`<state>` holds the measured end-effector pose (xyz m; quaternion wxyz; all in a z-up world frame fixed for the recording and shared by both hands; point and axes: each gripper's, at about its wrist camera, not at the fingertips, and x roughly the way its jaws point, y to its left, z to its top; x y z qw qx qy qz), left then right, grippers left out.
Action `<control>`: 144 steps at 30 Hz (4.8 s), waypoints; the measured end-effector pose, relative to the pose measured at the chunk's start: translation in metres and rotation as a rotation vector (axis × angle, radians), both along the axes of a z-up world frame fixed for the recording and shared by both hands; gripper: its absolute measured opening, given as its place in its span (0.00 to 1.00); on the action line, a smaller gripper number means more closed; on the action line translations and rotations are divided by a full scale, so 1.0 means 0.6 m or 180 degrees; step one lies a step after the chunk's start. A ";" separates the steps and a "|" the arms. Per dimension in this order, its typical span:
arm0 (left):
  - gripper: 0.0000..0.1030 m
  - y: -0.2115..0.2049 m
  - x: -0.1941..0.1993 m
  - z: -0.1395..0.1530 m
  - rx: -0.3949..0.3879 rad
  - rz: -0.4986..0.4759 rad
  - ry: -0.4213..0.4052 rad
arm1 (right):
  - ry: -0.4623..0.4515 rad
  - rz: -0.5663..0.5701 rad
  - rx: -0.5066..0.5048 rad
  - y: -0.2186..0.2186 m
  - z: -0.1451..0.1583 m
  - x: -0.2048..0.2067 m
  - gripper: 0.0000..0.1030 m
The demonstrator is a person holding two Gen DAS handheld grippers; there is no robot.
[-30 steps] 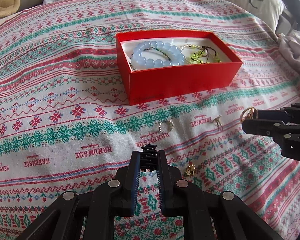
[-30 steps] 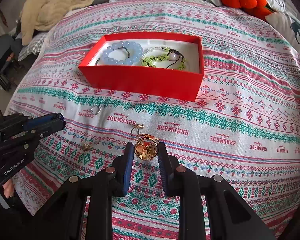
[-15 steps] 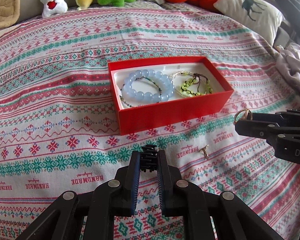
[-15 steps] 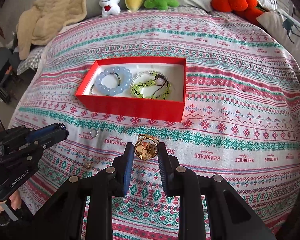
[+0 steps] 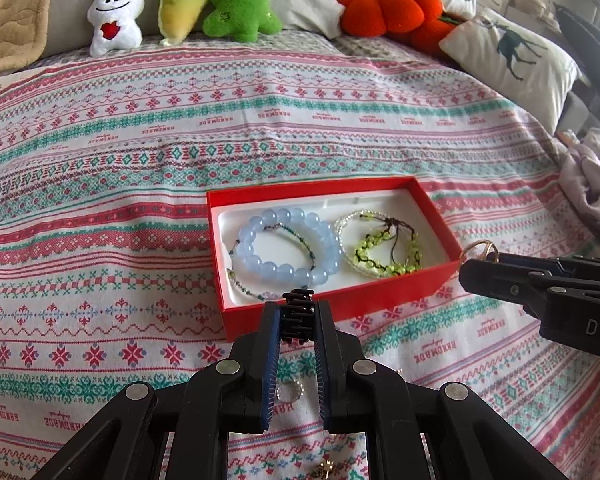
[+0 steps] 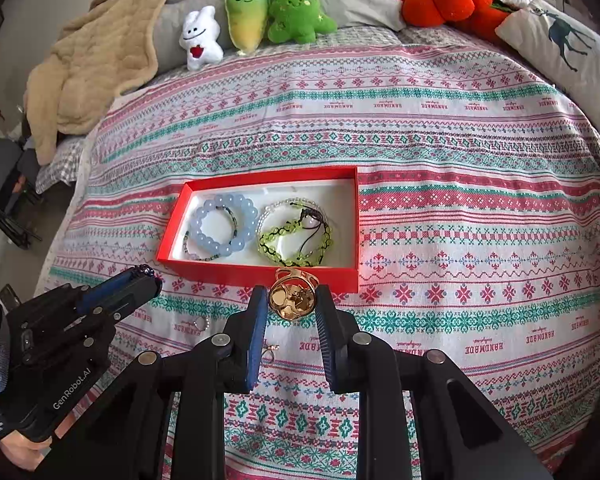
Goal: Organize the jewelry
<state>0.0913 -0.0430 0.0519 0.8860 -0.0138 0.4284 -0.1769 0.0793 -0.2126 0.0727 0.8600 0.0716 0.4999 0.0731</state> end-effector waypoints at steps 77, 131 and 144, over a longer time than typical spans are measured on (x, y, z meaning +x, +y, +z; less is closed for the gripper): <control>0.86 0.008 -0.036 -0.081 0.0436 -0.0001 0.0498 | 0.0241 -0.0093 0.0028 -0.048 -0.037 0.004 0.61; 0.17 -0.037 -0.010 -0.136 0.0507 -0.0510 0.0343 | 0.0568 0.0239 -0.0685 -0.009 -0.146 -0.064 0.75; 0.02 0.050 -0.036 -0.127 0.0366 -0.0254 0.0480 | 0.0329 0.0464 -0.0743 0.032 -0.151 -0.102 0.75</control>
